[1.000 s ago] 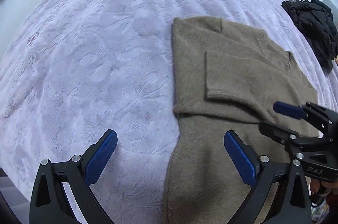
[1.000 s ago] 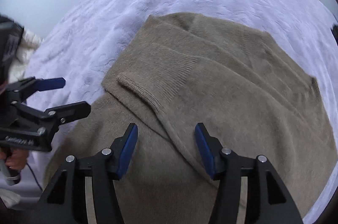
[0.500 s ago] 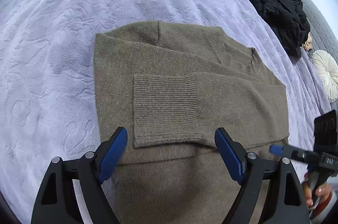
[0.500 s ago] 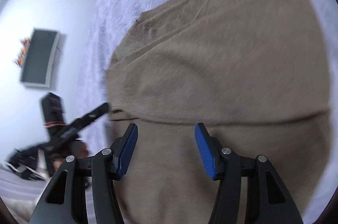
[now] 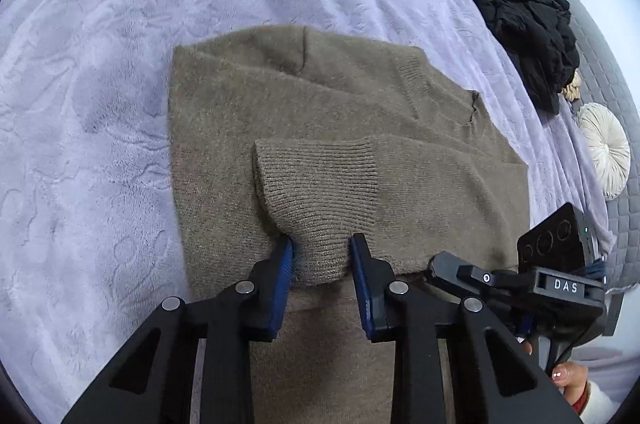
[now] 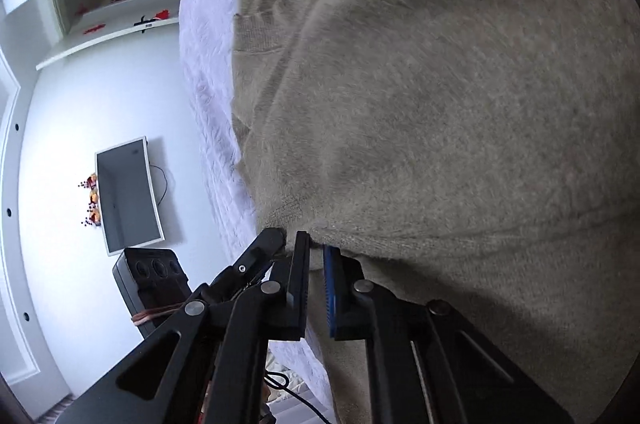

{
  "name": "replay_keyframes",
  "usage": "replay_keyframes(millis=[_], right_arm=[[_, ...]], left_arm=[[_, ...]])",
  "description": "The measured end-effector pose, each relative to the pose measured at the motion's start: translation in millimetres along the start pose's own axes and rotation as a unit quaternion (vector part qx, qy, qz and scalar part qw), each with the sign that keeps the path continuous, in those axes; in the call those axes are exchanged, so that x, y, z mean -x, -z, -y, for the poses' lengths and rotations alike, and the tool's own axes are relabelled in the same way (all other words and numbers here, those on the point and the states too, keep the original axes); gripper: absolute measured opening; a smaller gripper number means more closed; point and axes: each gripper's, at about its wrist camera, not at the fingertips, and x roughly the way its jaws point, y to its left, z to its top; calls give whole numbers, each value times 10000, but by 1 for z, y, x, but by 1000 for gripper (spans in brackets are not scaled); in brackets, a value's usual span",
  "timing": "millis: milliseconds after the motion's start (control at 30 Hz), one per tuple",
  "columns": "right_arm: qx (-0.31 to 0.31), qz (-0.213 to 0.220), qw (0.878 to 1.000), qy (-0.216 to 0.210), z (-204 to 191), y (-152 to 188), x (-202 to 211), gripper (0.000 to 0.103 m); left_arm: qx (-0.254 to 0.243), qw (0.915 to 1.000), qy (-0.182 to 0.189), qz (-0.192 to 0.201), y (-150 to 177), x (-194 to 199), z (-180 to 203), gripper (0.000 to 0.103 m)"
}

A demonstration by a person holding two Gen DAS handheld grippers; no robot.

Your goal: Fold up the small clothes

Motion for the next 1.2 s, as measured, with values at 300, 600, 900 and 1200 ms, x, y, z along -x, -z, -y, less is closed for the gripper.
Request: replay_keyframes(millis=[300,600,900,1200], right_arm=[[723,-459,9941,671,-11,12,-27,6],[1025,-642,9872,1035,-18,19,-15,56],[1121,-492,9892,810,-22,16,8,61],[1384,-230,9832,1168,-25,19,43,61]], left_arm=[[-359,9976,-591,69,23,7,-8,30],[125,9985,-440,297,25,22,-18,79],[-324,9994,-39,-87,12,1,2,79],[-340,9994,-43,-48,11,9,2,12]])
